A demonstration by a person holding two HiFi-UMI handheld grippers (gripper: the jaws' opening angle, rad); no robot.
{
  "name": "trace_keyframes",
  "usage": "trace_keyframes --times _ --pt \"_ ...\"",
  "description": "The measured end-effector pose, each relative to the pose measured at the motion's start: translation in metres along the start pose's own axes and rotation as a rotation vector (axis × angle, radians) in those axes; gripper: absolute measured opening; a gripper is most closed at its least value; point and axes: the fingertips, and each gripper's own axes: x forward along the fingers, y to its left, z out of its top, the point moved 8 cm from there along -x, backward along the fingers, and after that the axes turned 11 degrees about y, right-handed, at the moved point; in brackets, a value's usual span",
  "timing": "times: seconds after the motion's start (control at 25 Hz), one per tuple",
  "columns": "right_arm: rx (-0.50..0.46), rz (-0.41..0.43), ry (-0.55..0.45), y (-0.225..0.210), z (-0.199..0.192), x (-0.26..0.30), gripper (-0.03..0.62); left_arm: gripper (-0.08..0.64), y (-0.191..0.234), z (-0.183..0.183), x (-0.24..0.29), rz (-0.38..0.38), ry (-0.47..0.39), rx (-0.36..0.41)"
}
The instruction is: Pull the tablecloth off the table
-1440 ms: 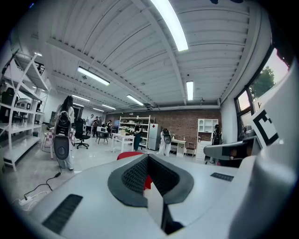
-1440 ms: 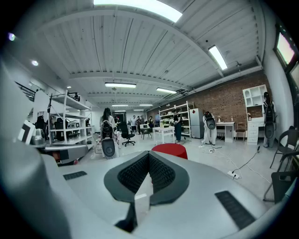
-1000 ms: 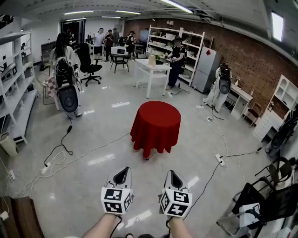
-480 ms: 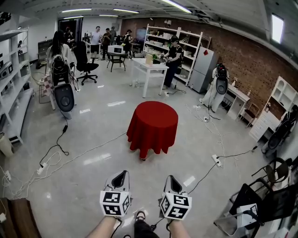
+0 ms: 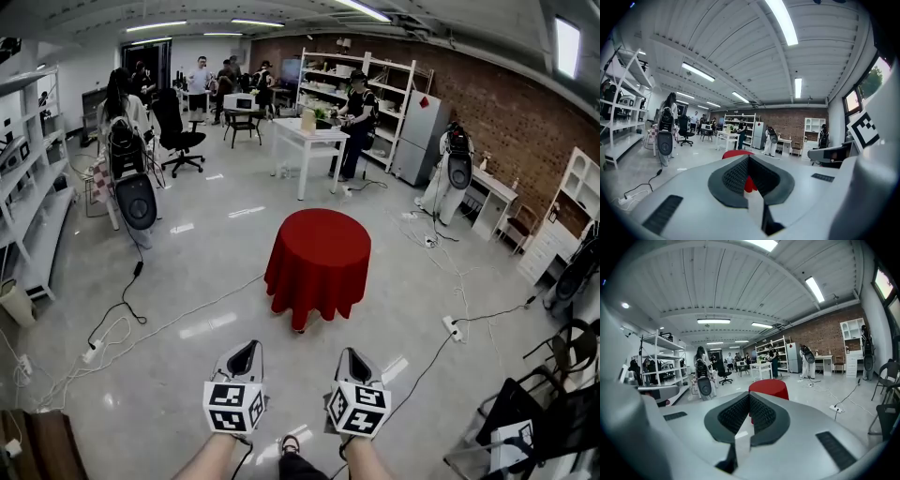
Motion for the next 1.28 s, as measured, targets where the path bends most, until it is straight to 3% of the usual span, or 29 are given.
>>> trace_keyframes --times 0.56,1.0,1.28 --pt "0.019 0.057 0.023 -0.030 0.051 0.102 0.025 0.015 0.022 0.033 0.089 0.066 0.029 0.001" --pt "0.024 0.089 0.020 -0.067 0.093 0.167 0.025 0.015 0.019 0.068 0.168 0.050 0.015 0.003" --pt "0.050 0.110 0.046 -0.093 0.096 0.193 0.025 0.015 0.016 0.072 0.197 0.064 0.029 0.001"
